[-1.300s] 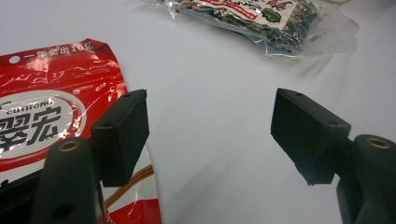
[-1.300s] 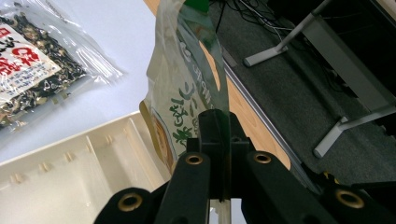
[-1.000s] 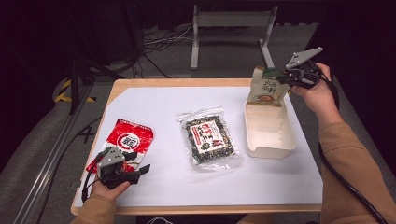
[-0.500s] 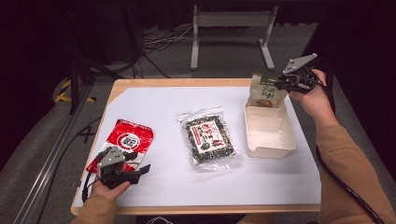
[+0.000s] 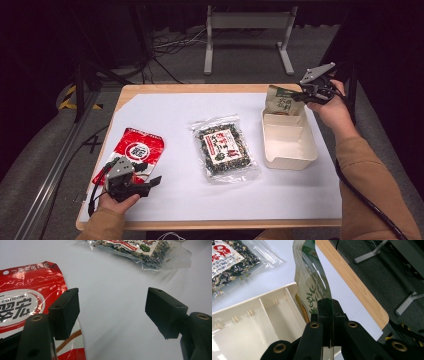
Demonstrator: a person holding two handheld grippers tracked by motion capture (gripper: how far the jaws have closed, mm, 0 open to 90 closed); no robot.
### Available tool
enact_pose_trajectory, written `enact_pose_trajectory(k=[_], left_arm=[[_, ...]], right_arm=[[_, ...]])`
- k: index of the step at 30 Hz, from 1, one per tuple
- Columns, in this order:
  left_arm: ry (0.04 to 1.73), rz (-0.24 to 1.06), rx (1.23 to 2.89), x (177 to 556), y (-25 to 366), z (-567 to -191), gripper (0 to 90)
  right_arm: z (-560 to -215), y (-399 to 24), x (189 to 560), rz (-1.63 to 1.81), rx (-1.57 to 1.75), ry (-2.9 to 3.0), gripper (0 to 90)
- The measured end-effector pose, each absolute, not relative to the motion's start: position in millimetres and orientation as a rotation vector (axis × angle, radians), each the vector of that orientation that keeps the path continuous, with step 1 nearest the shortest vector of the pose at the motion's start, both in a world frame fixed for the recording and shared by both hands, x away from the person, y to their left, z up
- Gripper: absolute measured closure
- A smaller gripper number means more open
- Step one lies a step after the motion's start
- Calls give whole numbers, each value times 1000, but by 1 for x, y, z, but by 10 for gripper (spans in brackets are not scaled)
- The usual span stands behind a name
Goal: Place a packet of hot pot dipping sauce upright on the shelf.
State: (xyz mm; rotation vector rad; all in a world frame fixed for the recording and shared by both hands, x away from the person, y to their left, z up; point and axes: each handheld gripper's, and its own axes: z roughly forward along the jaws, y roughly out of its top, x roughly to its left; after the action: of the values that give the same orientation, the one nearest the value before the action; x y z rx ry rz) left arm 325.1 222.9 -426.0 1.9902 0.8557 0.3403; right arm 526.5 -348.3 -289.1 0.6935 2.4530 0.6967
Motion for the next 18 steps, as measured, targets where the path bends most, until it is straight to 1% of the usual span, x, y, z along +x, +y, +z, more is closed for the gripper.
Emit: enact_pose_trajectory(k=[11, 16, 18], left_arm=[[857, 332, 1991, 326, 221, -426, 282], [854, 326, 1993, 326, 220, -426, 282], [850, 334, 1994, 327, 220, -426, 282]], right_arm=[[-298, -357, 527, 709, 765, 2458, 846], [-299, -358, 526, 726, 776, 2445, 805], [-299, -358, 525, 739, 791, 2439, 770]])
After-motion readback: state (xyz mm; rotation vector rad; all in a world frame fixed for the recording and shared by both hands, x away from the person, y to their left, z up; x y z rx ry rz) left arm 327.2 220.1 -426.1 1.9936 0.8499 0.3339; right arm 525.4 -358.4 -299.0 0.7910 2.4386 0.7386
